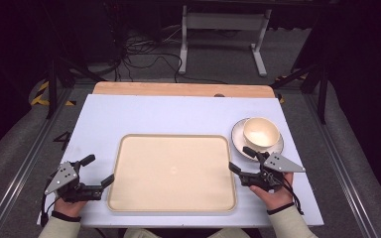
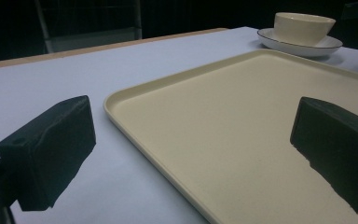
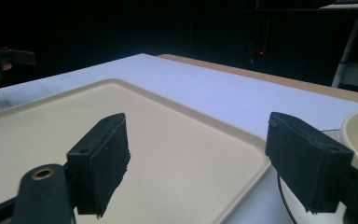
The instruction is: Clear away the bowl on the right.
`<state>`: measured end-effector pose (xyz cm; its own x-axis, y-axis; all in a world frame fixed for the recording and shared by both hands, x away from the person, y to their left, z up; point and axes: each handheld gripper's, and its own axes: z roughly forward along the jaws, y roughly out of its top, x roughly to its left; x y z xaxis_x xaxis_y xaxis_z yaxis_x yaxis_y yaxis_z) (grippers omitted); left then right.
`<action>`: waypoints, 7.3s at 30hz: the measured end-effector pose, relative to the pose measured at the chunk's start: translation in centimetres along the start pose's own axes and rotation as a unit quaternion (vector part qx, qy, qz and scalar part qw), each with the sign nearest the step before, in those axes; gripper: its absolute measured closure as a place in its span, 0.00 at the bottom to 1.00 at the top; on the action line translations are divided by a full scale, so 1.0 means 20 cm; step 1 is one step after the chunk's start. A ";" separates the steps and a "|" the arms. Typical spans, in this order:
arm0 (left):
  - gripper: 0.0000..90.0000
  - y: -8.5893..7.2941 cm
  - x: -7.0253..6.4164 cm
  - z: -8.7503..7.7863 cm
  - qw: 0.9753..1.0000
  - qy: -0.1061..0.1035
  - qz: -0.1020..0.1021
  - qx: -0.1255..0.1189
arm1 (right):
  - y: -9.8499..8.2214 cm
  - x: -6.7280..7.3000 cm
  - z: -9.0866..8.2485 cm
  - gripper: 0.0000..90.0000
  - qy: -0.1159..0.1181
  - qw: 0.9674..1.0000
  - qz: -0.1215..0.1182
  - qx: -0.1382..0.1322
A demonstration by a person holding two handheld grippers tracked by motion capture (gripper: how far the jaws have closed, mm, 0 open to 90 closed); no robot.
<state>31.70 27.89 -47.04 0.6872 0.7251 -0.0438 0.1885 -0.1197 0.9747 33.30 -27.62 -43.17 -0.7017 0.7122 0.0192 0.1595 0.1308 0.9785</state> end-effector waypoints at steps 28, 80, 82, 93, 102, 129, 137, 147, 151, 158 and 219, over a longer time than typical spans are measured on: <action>0.01 0.00 0.00 0.00 1.000 -0.001 -0.001 0.003 | 0.19 0.02 -0.04 0.24 0.005 1.000 -0.014 -0.017; 0.01 0.00 0.00 0.00 1.000 -0.003 -0.001 0.002 | 0.36 -0.37 -0.08 0.23 -0.146 0.989 0.012 0.024; 0.01 0.00 0.00 0.00 1.000 -0.003 -0.001 0.002 | 0.37 -0.40 -0.09 0.23 -0.156 0.987 0.018 0.026; 0.01 0.00 0.00 0.00 1.000 -0.003 -0.001 0.002 | 0.35 -0.47 -0.10 0.26 -0.189 0.980 0.054 0.022; 0.01 0.00 0.00 0.00 1.000 -0.003 -0.001 0.002 | 0.36 -0.52 -0.12 0.30 -0.229 0.972 0.050 0.026; 0.01 0.00 0.00 0.00 1.000 -0.004 -0.002 0.001 | 0.33 -0.62 0.00 0.54 -0.335 0.923 0.127 0.139; 0.01 0.00 0.00 0.00 1.000 -0.003 -0.001 0.002 | 0.33 -0.65 0.05 0.59 -0.338 0.908 0.153 0.193; 0.01 0.00 0.00 0.00 1.000 -0.003 -0.002 0.001 | 0.27 -0.69 0.08 0.62 -0.332 0.895 0.177 0.241; 0.01 0.00 0.00 0.00 1.000 -0.003 -0.001 0.001 | 0.25 -0.71 0.09 0.67 -0.314 0.893 0.202 0.251; 0.01 0.00 0.00 0.00 1.000 -0.004 -0.001 0.001 | 0.22 -0.73 0.12 0.68 -0.317 0.879 0.215 0.284; 0.01 0.00 0.00 0.00 1.000 -0.004 -0.002 0.000 | 0.48 -0.64 0.10 0.92 -0.310 0.840 0.320 0.310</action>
<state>31.70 27.86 -47.06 0.6915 0.7207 -0.0496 0.1918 -0.1170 0.9744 45.20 -34.22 -34.48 0.1307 0.9708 0.2013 0.8320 -0.2178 0.5102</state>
